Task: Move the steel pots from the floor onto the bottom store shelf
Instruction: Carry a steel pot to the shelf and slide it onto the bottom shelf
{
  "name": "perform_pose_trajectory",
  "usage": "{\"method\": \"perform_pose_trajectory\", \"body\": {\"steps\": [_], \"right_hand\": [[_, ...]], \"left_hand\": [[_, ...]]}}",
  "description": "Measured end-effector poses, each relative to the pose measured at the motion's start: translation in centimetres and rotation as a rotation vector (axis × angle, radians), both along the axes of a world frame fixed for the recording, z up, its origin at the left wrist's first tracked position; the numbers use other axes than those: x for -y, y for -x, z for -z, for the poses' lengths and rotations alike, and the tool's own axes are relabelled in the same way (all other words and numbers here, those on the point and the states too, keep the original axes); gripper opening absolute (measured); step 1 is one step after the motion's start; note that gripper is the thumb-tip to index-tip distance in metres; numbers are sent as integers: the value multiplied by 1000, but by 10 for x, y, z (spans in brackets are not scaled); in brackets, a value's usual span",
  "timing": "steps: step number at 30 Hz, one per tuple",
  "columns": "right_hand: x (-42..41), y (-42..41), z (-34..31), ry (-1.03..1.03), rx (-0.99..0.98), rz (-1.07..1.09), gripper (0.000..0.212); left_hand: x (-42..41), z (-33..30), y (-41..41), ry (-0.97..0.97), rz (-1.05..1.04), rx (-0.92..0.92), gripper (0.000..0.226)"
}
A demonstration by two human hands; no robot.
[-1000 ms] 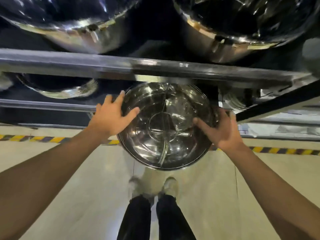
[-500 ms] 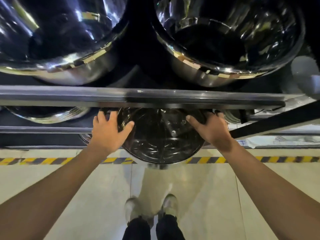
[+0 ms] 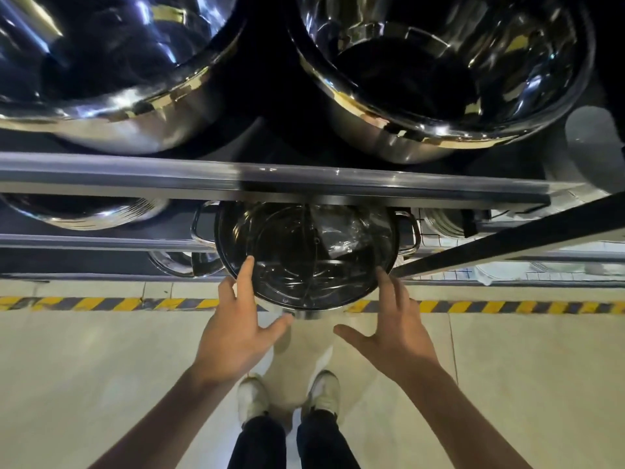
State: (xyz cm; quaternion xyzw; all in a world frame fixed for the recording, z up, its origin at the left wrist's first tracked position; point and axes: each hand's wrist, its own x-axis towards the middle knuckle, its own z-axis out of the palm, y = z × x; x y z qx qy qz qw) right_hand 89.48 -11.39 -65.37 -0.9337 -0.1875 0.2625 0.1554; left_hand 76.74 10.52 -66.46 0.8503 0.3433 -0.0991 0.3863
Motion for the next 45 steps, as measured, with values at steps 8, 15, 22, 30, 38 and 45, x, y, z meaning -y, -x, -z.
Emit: {"method": "perform_pose_trajectory", "body": {"steps": [8, 15, 22, 30, 38, 45], "right_hand": [[-42, -56, 15, -120, 118, 40, 82], [-69, -125, 16, 44, 27, -27, 42], [-44, -114, 0, -13, 71, -127, 53], [-15, -42, -52, 94, 29, -267, 49], [-50, -10, -197, 81, 106, -568, 47], [-106, 49, -315, 14, 289, -792, 54]], "left_hand": [[-26, 9, -53, -10, 35, -9, 106], [-65, 16, -121, -45, 73, -64, 54], [-66, -15, -105, -33, 83, -107, 42], [-36, -84, -37, -79, 167, -276, 54], [-29, -224, 26, -130, 70, -257, 39], [-51, -335, 114, -212, -29, -224, 66]]}}
